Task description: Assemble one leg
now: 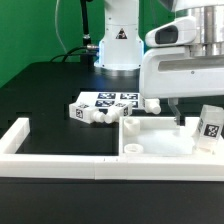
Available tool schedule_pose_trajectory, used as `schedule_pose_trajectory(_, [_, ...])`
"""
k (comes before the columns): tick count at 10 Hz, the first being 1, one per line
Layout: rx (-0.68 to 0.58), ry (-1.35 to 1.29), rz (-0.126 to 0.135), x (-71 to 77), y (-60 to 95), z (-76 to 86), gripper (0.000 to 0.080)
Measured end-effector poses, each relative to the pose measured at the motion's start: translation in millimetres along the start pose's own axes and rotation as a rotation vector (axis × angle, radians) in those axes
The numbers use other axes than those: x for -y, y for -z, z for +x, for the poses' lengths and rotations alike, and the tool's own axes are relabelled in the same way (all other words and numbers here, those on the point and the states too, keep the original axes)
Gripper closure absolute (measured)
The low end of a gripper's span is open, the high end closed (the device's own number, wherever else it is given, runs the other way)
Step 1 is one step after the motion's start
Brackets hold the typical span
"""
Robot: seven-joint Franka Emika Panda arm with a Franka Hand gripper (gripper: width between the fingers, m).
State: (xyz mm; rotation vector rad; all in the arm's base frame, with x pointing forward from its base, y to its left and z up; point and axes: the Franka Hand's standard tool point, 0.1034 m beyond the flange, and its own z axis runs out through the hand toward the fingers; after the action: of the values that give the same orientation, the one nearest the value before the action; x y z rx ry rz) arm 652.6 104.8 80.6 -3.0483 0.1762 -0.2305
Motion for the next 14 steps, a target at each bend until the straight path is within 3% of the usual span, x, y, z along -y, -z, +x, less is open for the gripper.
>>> schedule_pose_trajectory(3, [0.017,-0.026,-0.002,-0.6,-1.1,-3.0,0.0176])
schedule_pose_trajectory(5, [0.018,-0.137,0.000,0.1,-1.2,-3.3,0.0520])
schedule_pose_trajectory(7, [0.014,-0.264,-0.001,-1.8,-1.7,-3.2,0.0515])
schedule_pose_trajectory(10, [0.007,-0.765,0.019,-13.4,-2.8,-3.1,0.0515])
schedule_pose_trajectory(12, [0.030,-1.098,0.025,-13.6,-2.7,-10.0,0.0515])
schedule_pose_trajectory(14, [0.034,-1.163,0.024,-12.2,-2.6,-11.6,0.0515])
